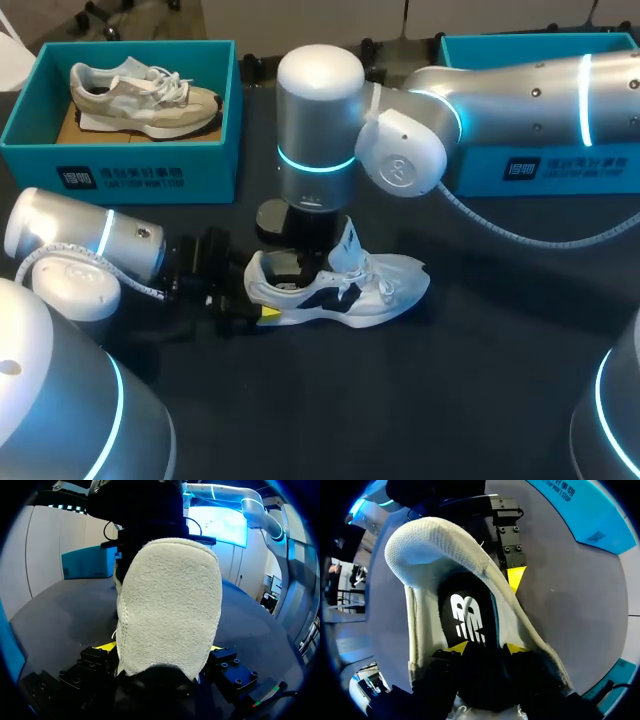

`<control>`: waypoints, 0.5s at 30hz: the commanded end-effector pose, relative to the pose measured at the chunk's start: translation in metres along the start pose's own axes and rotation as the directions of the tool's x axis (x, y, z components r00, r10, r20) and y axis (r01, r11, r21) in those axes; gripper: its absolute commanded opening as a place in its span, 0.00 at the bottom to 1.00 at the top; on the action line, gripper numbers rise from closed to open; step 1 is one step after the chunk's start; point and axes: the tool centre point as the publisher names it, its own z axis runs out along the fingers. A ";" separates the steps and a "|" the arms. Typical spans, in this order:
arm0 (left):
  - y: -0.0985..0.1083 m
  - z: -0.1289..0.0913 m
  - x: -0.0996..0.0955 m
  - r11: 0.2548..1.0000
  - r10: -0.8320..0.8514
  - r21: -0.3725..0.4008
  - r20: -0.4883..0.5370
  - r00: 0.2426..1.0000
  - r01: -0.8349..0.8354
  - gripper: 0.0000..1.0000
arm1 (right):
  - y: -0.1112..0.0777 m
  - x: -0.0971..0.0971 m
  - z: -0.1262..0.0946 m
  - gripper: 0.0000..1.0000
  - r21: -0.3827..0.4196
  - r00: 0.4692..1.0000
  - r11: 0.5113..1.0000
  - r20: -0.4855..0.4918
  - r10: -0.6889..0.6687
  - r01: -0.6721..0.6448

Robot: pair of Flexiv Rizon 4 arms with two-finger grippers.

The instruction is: Take the shoe out of the shoebox, open the shoe tongue, remove and reinsert the insole, then place the shoe into the shoebox

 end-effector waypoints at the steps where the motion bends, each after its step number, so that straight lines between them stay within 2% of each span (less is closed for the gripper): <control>1: 0.000 0.005 -0.002 1.000 -0.001 -0.003 0.002 1.000 0.001 0.00 | 0.018 0.029 0.095 0.27 0.028 1.000 1.000 0.009 0.001 -0.001; 3: 0.000 0.005 -0.002 1.000 -0.001 -0.003 0.002 1.000 0.001 0.00 | 0.019 0.029 0.097 0.19 0.038 1.000 0.999 0.011 -0.002 0.001; 6: 0.000 0.005 -0.002 1.000 -0.001 -0.003 0.002 1.000 0.001 0.00 | 0.015 0.030 0.100 0.00 0.046 1.000 0.999 0.016 0.004 -0.004; 11: 0.000 0.005 -0.002 1.000 -0.001 -0.003 0.002 1.000 0.001 0.00 | 0.008 0.028 0.098 0.00 0.054 0.999 0.998 0.030 0.026 -0.028; 15: 0.000 0.005 -0.002 1.000 -0.001 -0.003 0.002 1.000 0.001 0.00 | 0.002 0.026 0.085 0.00 0.060 0.996 0.997 0.069 0.049 -0.053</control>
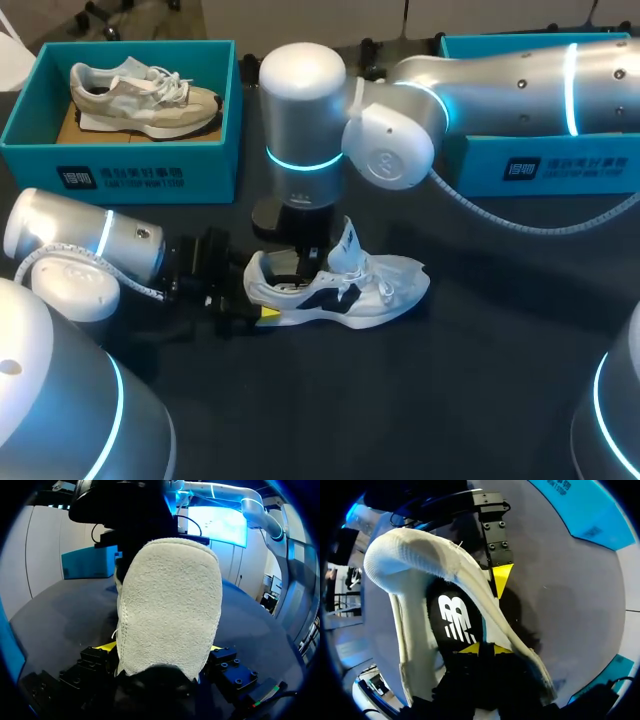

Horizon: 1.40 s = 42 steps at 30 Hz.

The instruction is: Take the shoe out of the shoebox, open the shoe tongue, remove and reinsert the insole, then place the shoe into the shoebox

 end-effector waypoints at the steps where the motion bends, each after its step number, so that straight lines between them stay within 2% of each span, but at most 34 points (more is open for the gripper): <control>1: 0.000 0.006 -0.003 1.000 -0.002 -0.003 0.003 1.000 0.002 0.00 | 0.004 0.040 0.079 0.00 0.009 0.999 1.000 0.040 0.018 -0.018; 7: 0.000 0.006 -0.003 1.000 -0.002 -0.003 0.003 1.000 0.002 0.00 | -0.002 0.040 0.052 0.00 -0.001 0.995 0.999 0.088 0.042 -0.042; 18: 0.000 0.006 -0.003 1.000 -0.002 -0.003 0.003 1.000 0.002 0.00 | -0.004 0.041 0.022 0.00 -0.011 0.989 0.999 0.141 0.045 -0.044; 32: 0.000 0.006 -0.003 1.000 -0.002 -0.003 0.003 1.000 0.002 0.00 | -0.021 0.024 -0.007 0.00 0.013 0.983 1.000 0.182 0.013 -0.016; 42: 0.000 0.006 -0.003 1.000 -0.002 -0.003 0.003 1.000 0.002 0.00 | -0.008 0.023 -0.008 0.00 -0.019 0.983 1.000 0.186 -0.001 0.004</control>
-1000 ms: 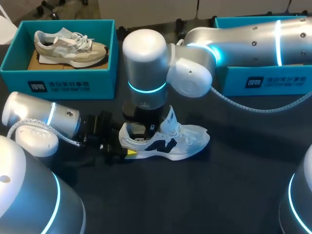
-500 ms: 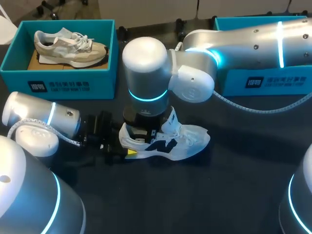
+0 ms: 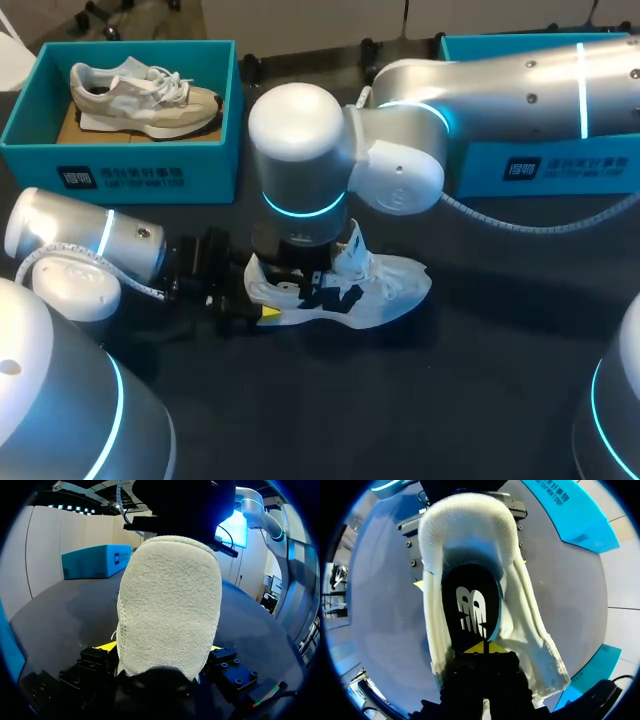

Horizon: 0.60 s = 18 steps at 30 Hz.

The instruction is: Take the shoe out of the shoebox, open the shoe tongue, remove and reinsert the insole, then place the shoe into the shoebox

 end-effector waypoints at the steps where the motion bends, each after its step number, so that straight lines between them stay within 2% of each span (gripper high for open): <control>1: 0.001 0.005 -0.003 1.000 -0.002 -0.004 0.002 1.000 0.002 0.00 | 0.003 0.003 0.001 0.00 -0.011 1.000 1.000 0.000 -0.006 0.006; 8: 0.001 0.005 -0.003 1.000 -0.002 -0.004 0.002 1.000 0.002 0.00 | 0.001 -0.008 -0.018 0.00 -0.012 0.999 1.000 0.033 -0.004 0.005; 13: 0.001 0.005 -0.003 1.000 -0.002 -0.004 0.002 1.000 0.002 0.00 | -0.007 -0.018 -0.025 0.00 -0.017 0.999 1.000 0.045 0.006 -0.005; 18: 0.001 0.005 -0.003 1.000 -0.002 -0.004 0.002 1.000 0.002 0.00 | -0.006 -0.020 -0.029 0.00 -0.012 0.999 1.000 0.052 -0.002 0.002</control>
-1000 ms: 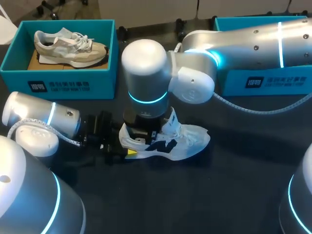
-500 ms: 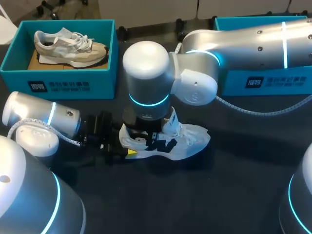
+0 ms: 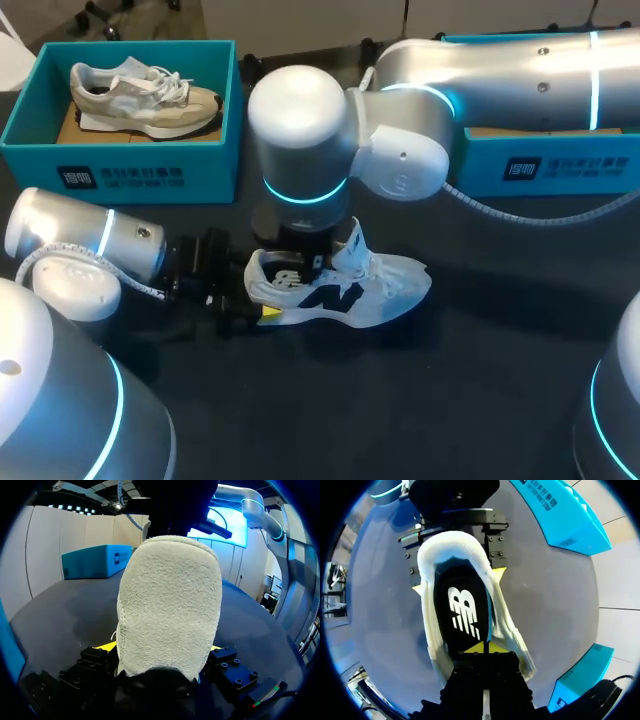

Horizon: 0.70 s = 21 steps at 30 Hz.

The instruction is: Take the shoe out of the shoebox, open the shoe tongue, remove and reinsert the insole, then place the shoe into the shoebox

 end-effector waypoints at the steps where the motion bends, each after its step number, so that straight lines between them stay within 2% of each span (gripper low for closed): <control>1: 0.002 0.005 -0.002 1.000 -0.002 -0.004 0.001 1.000 0.002 0.00 | -0.004 -0.001 -0.005 0.00 -0.013 1.000 1.000 0.000 -0.003 0.003; 4: 0.002 0.005 -0.002 1.000 -0.002 -0.004 0.001 1.000 0.002 0.00 | -0.005 -0.003 -0.009 0.00 -0.041 1.000 0.999 -0.014 -0.011 0.011; 15: 0.002 0.005 -0.002 1.000 -0.002 -0.004 0.001 1.000 0.002 0.00 | -0.023 -0.014 -0.022 0.00 -0.042 0.999 0.998 -0.027 -0.041 0.040; 21: 0.002 0.005 -0.002 1.000 -0.002 -0.004 0.001 1.000 0.002 0.00 | -0.027 -0.018 -0.032 0.00 -0.072 0.998 0.996 -0.029 -0.060 0.058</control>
